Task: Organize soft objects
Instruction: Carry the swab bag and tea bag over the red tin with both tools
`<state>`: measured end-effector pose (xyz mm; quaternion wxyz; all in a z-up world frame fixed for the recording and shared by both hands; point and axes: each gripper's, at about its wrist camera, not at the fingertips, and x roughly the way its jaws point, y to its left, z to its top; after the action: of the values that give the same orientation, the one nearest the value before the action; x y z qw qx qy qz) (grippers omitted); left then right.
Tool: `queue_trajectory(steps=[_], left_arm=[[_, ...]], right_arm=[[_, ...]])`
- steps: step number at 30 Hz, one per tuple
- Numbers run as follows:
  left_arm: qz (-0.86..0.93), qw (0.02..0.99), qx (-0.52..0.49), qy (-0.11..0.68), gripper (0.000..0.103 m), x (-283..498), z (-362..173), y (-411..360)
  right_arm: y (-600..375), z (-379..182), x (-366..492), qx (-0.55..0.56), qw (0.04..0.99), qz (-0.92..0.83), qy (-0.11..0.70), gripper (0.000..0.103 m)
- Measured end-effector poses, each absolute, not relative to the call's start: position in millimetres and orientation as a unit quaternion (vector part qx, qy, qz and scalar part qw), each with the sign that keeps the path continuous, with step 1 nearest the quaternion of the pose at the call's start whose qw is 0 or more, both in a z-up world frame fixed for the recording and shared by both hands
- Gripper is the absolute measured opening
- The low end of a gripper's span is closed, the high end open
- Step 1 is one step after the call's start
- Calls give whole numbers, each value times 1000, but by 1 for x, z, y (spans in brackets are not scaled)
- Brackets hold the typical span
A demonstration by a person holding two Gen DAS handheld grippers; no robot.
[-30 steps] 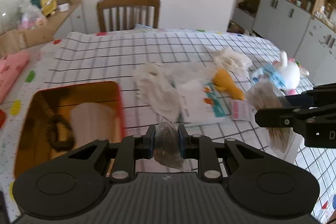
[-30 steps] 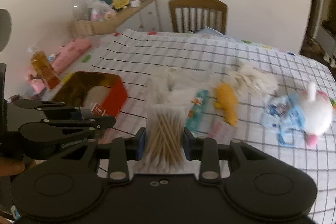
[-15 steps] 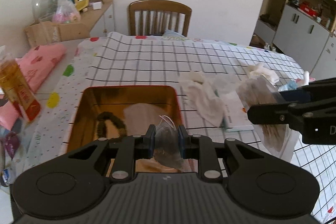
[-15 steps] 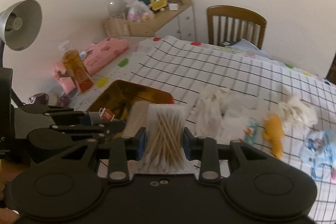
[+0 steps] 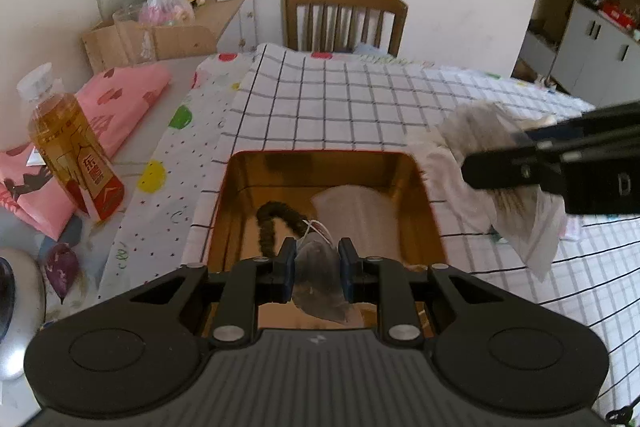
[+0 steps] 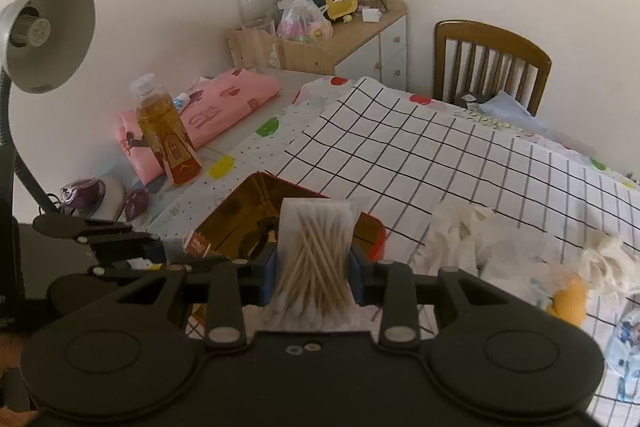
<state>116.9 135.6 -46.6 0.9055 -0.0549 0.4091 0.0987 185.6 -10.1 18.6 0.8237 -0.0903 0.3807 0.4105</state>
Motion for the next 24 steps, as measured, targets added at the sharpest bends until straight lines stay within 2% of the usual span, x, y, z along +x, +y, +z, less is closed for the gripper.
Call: queue_trajectory(steps=[24], left_arm=[[76,856,-58,508,22,163,-111,157]], right_arm=[[72,-62,239,-135,779,421,445,35]])
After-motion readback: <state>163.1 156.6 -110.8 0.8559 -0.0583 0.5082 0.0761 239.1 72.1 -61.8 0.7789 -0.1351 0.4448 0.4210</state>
